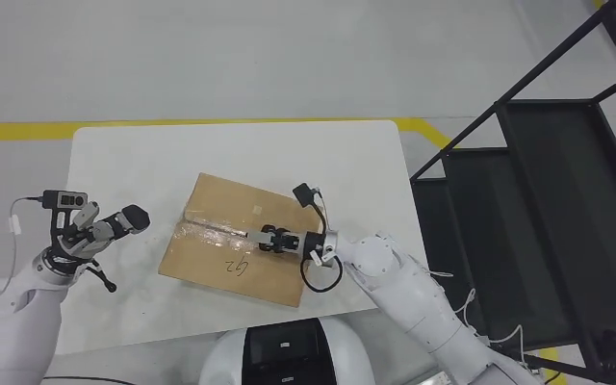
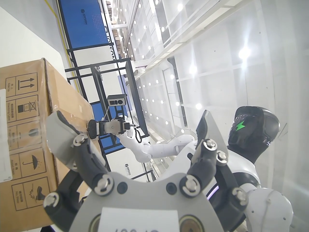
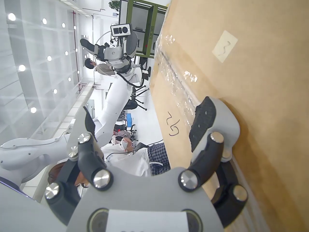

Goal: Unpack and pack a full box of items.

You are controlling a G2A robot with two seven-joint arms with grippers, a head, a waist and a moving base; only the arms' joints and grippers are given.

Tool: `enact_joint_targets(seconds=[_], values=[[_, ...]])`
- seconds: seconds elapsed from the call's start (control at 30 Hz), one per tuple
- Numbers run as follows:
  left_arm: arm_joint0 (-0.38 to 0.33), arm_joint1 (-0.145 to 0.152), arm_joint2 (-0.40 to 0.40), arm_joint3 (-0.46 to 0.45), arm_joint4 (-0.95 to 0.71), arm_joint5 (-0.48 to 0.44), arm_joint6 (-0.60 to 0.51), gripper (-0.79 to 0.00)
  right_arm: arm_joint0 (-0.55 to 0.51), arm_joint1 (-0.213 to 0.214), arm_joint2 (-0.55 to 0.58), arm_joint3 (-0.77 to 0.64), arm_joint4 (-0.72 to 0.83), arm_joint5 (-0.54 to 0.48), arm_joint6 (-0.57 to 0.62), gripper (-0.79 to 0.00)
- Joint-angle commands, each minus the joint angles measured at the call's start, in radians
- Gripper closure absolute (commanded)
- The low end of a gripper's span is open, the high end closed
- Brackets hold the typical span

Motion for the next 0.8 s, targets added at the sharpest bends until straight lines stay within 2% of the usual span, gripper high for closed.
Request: enact_joint_targets(seconds=[0.0,0.13,0.27,0.4,0.5,0.6,0.77], values=[[-0.001,-0.002,-0.002,0.0,0.001,0.003,-0.003,-0.785,-0.005,0.002,0.011,-0.027,0.024,-0.04,0.002,-0.785],[-0.005,-0.007,-0.005,0.004,0.007,0.005,-0.005,-0.785,-0.047,0.018,0.083,-0.116,0.057,-0.122,0.026,-0.785],[-0.016,-0.014,-0.004,0.008,0.0,-0.002,0.002,-0.785,-0.15,0.049,0.235,-0.224,0.024,-0.184,0.02,-0.785],[-0.027,-0.022,0.009,0.005,0.008,-0.011,0.011,-0.785,-0.286,0.074,0.426,-0.295,0.0,-0.254,-0.058,-0.785],[-0.035,-0.027,0.021,0.007,0.023,-0.023,0.023,-0.785,-0.368,0.082,0.52,-0.316,0.006,-0.326,-0.133,-0.785],[-0.043,-0.032,0.03,0.013,0.035,-0.035,0.037,-0.785,-0.414,0.084,0.557,-0.317,0.001,-0.35,-0.175,-0.785],[-0.05,-0.035,0.035,0.011,0.048,-0.038,0.058,-0.784,-0.42,0.085,0.558,-0.317,0.012,-0.357,-0.178,-0.784]])
